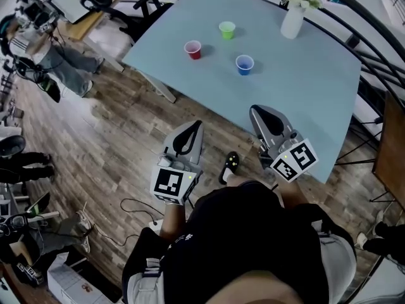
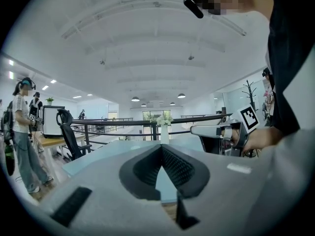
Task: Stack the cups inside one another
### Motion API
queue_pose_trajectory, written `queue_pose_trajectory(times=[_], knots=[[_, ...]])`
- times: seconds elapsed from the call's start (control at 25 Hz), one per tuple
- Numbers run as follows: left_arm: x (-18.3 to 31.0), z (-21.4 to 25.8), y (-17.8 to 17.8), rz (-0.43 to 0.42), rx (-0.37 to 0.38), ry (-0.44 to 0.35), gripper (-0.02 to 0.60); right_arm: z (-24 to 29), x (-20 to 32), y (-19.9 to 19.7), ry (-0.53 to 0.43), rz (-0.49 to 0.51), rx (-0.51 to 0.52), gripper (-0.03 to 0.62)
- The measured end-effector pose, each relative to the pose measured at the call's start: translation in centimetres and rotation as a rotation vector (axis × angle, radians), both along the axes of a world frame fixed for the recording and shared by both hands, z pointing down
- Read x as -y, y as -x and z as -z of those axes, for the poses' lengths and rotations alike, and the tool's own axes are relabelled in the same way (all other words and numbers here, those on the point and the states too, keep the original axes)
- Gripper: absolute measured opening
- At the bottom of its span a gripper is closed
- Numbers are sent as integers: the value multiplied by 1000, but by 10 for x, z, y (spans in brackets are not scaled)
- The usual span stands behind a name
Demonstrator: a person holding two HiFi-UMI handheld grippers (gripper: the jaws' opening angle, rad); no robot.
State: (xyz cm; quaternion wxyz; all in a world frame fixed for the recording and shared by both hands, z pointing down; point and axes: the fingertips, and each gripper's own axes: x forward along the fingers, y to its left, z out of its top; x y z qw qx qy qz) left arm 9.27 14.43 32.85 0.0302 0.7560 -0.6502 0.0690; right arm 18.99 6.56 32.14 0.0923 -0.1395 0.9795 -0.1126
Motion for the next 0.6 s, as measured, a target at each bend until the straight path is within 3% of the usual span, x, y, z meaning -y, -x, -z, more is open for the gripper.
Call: queue_pose_trajectory(times=[0.6], knots=[[61, -4, 44, -14, 8, 14, -9, -9, 66, 33, 13, -52, -11, 2]])
